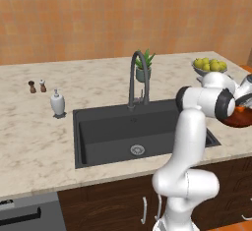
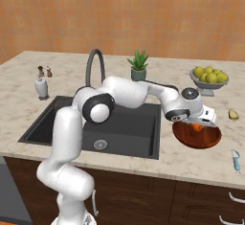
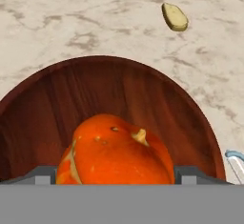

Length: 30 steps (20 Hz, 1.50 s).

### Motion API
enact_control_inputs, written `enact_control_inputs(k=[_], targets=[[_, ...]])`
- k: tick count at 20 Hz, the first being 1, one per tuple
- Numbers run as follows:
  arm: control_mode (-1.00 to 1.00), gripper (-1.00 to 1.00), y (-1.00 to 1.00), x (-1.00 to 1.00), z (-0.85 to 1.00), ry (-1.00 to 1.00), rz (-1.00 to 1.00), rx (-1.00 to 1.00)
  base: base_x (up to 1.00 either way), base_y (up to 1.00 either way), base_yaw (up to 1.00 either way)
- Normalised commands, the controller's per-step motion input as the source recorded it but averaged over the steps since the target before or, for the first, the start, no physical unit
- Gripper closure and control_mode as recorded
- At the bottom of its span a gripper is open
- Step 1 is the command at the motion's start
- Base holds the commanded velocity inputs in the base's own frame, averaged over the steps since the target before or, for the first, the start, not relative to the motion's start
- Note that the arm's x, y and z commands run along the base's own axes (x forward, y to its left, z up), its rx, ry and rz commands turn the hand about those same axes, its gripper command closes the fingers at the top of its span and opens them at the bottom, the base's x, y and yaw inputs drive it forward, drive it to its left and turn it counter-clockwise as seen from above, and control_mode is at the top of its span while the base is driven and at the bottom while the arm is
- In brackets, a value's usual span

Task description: Pick the squash from the sink and place it in the bowl. Then pick the bowl and place it in the microwave. Then close the microwave door and press the start button.

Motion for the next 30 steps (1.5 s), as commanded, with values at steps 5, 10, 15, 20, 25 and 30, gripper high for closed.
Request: enact_control_inputs(k=[5, 10, 15, 20, 25, 30], targets=[[-1.0, 1.0, -0.13, 0.13, -0.37, 0.0, 0.0, 0.0, 0.0, 0.0, 0.0], [-1.0, -1.0, 0.0, 0.14, -0.43, 0.0, 0.0, 0.0, 0.0, 0.0, 0.0], [-1.0, -1.0, 0.0, 0.17, -0.3, 0.0, 0.0, 0.0, 0.0, 0.0, 0.0], [-1.0, -1.0, 0.0, 0.04, 0.07, 0.0, 0.0, 0.0, 0.0, 0.0, 0.0], [-1.0, -1.0, 0.13, -0.01, 0.46, 0.0, 0.0, -0.03, 0.0, 0.0, 0.0], [-1.0, -1.0, 0.46, -0.22, 0.61, 0.0, 0.0, -0.11, 0.0, 0.0, 0.0]])
